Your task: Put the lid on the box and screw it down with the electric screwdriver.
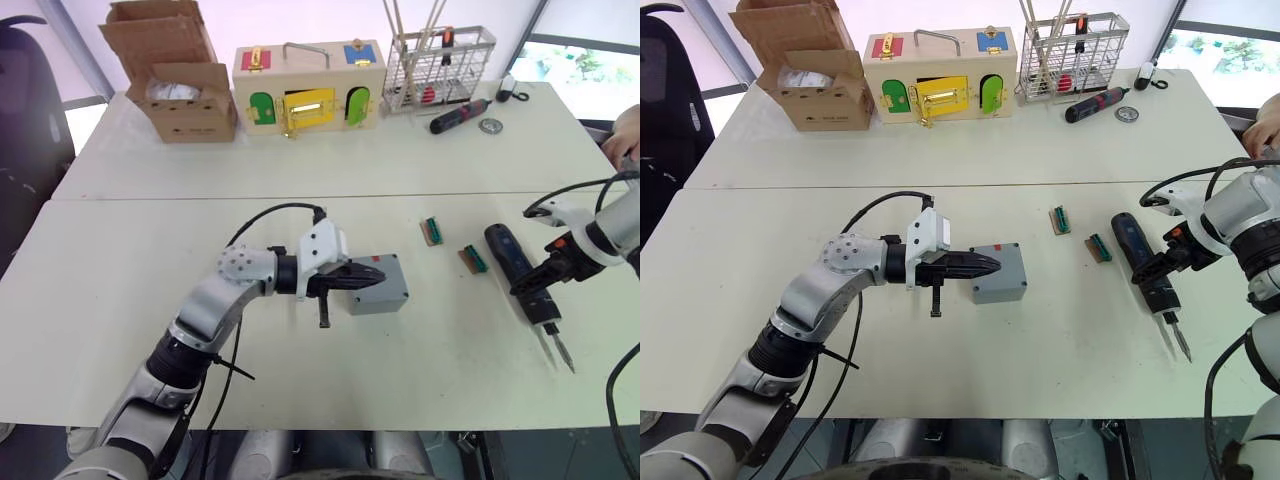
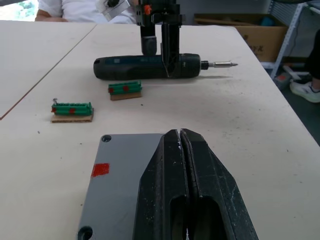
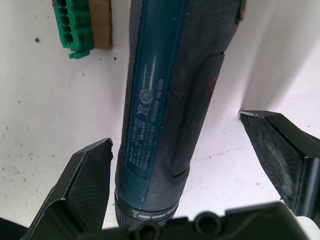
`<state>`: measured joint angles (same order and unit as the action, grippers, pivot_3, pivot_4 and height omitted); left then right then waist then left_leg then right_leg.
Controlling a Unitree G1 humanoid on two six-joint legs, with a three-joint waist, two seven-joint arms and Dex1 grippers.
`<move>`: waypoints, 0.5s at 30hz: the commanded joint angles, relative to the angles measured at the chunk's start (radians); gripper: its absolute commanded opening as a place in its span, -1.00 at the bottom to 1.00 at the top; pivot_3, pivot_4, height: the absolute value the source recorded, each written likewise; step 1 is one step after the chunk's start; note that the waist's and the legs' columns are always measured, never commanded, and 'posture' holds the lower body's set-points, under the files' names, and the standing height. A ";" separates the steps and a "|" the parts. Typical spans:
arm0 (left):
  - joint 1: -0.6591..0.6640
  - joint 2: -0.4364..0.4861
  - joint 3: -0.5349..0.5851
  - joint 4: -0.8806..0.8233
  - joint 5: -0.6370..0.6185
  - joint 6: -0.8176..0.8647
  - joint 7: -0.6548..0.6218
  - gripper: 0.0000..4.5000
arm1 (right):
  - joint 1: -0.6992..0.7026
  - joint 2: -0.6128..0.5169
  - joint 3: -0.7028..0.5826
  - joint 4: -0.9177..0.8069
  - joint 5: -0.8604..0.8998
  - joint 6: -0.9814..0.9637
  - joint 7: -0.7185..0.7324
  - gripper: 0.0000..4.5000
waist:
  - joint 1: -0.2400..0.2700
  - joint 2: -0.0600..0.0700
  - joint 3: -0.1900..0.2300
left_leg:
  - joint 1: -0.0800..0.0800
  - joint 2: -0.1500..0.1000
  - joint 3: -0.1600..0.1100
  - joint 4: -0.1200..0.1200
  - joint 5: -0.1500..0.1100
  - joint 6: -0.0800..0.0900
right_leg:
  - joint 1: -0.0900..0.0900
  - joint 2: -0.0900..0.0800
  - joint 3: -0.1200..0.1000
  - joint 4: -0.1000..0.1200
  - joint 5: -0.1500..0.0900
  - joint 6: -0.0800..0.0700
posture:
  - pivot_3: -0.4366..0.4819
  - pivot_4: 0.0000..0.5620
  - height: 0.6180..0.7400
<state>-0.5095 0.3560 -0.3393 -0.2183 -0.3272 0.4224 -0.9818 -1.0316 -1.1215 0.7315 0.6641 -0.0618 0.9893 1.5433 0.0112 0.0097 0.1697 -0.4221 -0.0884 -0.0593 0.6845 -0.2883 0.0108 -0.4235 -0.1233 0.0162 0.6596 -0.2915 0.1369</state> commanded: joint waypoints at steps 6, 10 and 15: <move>-0.004 -0.011 -0.005 -0.020 0.008 -0.015 0.015 -1.00 | 0.116 -0.056 -0.054 -0.132 -0.029 0.133 0.030 0.99 | 0.009 0.000 0.000 | 0.000 0.000 -0.002 0.000 0.000 0.000 | 0.000 0.000 -0.001 0.000 0.000 0.000 | -0.05 -0.47 0.95; -0.007 -0.019 -0.009 -0.006 0.018 -0.025 0.012 -1.00 | 0.170 -0.083 -0.100 -0.209 -0.019 0.216 0.001 0.99 | 0.016 -0.001 -0.001 | 0.000 0.000 -0.002 0.000 0.000 0.000 | 0.001 0.000 -0.001 0.000 0.000 0.000 | -0.05 -0.47 0.95; -0.012 -0.035 -0.012 0.009 0.021 -0.035 0.011 -1.00 | 0.204 -0.075 -0.142 -0.281 0.018 0.361 -0.057 0.99 | 0.030 -0.001 -0.001 | 0.000 0.000 -0.002 0.000 0.000 -0.001 | 0.001 0.000 -0.001 0.000 0.000 0.000 | -0.05 -0.47 0.95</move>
<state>-0.5067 0.3324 -0.3471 -0.2018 -0.3053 0.4072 -0.9706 -0.8565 -1.1966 0.5991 0.4069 -0.0728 1.2919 1.5076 0.0414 0.0084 0.1689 -0.4222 -0.0886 -0.0610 0.6846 -0.2879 0.0098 -0.4229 -0.1236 0.0150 0.6598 -0.2914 0.1368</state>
